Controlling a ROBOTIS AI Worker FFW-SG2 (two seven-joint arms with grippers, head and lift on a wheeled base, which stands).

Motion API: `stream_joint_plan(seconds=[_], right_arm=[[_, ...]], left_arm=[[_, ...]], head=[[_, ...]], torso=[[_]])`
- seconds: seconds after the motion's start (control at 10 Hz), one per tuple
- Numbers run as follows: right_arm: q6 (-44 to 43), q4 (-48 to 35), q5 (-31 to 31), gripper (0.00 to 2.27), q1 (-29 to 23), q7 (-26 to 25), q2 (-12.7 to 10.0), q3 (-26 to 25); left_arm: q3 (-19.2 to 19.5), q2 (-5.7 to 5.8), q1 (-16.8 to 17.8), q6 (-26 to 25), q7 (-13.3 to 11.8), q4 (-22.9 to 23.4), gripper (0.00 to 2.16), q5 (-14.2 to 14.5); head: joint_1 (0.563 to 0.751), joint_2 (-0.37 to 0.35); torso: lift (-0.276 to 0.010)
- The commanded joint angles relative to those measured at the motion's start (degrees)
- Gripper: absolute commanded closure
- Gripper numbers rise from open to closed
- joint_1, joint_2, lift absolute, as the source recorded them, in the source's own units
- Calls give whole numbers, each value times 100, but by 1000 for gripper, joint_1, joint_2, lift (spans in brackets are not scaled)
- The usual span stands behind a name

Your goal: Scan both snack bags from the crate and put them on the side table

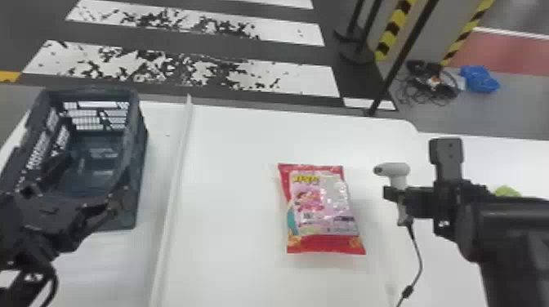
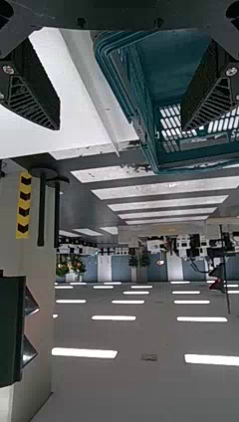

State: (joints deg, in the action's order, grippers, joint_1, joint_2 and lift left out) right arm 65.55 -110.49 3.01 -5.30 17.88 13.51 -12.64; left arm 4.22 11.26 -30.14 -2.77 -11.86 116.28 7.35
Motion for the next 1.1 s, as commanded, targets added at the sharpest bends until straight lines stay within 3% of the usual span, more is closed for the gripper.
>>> stream_joint_plan(seconds=[0.0,0.3,0.8,0.9,1.0], right_arm=[[-441,660,-11,2256,187,-39,73,-28],[-722,1451,-20,2256,486,-65,205,33],[-898,1943,77,2256,662,-101,275,156],[-916,1987,85,2179,671,-109,284,183],[-986,1996,59,1949,662,-153,275,192]], left_arm=[[0,-10,0,0,0,8,100,-5],[0,-10,-9,0,0,26,100,-5],[0,-10,-9,0,0,26,100,3],[9,-10,-9,0,0,26,100,-5],[0,-10,-9,0,0,26,100,-5]], head=[[695,-179],[695,-215],[695,-228],[695,-230],[695,-230]], torso=[[-87],[-87],[-87],[-87],[-87]])
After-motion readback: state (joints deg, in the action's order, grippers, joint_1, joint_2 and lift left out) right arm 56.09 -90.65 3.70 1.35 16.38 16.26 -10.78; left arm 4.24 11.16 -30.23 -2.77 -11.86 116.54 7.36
